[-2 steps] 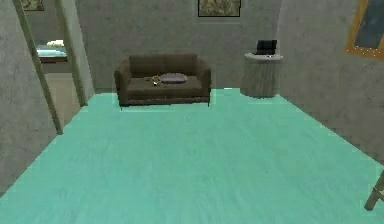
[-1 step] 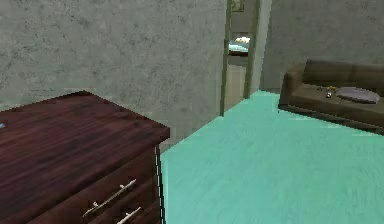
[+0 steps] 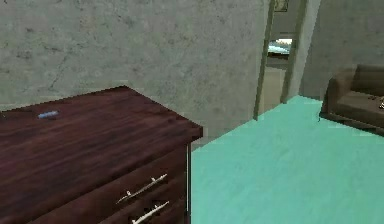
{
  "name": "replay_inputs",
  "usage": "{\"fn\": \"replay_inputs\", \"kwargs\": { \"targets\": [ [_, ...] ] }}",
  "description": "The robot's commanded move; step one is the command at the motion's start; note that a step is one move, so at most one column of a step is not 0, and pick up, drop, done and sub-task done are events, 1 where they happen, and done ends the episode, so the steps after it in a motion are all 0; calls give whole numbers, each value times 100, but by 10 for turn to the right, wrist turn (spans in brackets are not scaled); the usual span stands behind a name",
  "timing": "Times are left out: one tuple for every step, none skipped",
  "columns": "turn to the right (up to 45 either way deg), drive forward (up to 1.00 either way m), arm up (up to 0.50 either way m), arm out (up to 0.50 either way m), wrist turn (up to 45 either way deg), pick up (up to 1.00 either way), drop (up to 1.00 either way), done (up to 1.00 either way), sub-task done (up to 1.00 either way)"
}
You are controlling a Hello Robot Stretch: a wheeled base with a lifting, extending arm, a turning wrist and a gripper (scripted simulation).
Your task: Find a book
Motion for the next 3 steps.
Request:
{"fn": "replay_inputs", "kwargs": {
  "targets": [
    [0,5,0,0,0,0,0,0,0],
    [-450,0,0,0,0,0,0,0,0],
    [-270,0,0,0,0,0,0,0,0]
  ]
}}
